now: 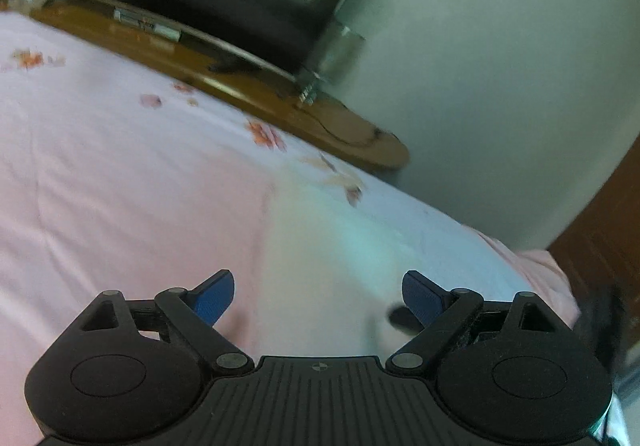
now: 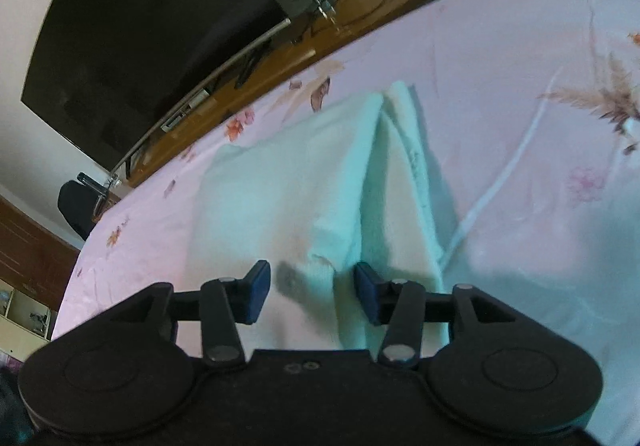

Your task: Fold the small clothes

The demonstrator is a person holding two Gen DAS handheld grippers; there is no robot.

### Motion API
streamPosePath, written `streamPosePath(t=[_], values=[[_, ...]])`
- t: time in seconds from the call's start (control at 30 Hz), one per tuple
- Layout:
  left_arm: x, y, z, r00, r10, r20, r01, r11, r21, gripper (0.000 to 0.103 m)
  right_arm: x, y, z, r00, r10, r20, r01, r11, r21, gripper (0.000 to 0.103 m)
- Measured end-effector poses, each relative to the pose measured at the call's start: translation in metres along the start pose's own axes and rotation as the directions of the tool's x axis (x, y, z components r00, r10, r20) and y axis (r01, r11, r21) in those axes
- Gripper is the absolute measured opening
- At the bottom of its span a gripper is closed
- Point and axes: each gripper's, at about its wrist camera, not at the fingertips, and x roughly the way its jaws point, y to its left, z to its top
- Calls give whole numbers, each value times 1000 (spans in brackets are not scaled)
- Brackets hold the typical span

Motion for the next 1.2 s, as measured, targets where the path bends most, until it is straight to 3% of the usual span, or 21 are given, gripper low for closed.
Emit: streamPosePath(t=[0.07, 0.13, 0.23, 0.37, 0.53, 0.63, 0.73, 0.87, 1.03, 1.2], values=[[13, -2, 5, 1000, 5, 5, -6, 1000, 24, 90, 1, 4, -1, 1000, -10, 28, 11, 999, -44, 22], [24, -7, 10, 1000, -6, 12, 6, 999, 37, 90, -2, 16, -2, 998, -32, 51, 39, 990, -138, 19], [23, -14, 14, 1000, -21, 23, 20, 999, 50, 90, -15, 38, 3, 992, -71, 103, 100, 945, -310, 18], [34, -29, 11, 999, -50, 10, 49, 995, 85, 90, -34, 40, 22, 988, -114, 108, 148, 910, -387, 18], [55, -30, -8, 997, -17, -73, 24, 995, 93, 90, -36, 11, 14, 984, -169, 56, 178, 927, -332, 18], [70, -15, -21, 985, 33, -168, -23, 998, 62, 90, -29, 3, 0, 975, -209, 80, 224, 922, -315, 23], [58, -11, -19, 990, 50, -130, -43, 997, 56, 90, -38, 7, -2, 975, -199, 97, 220, 925, -309, 31], [43, -22, 2, 998, 23, -61, -18, 997, 71, 90, -66, 4, 6, 959, -209, 191, 255, 929, -268, 41], [59, -43, 18, 998, 21, -66, -13, 992, 127, 90, -64, 16, 21, 947, -204, 248, 273, 919, -286, 41], [106, -45, 29, 983, 144, -116, -128, 982, 137, 90, -27, 18, 39, 950, -224, 219, 284, 912, -297, 38]])
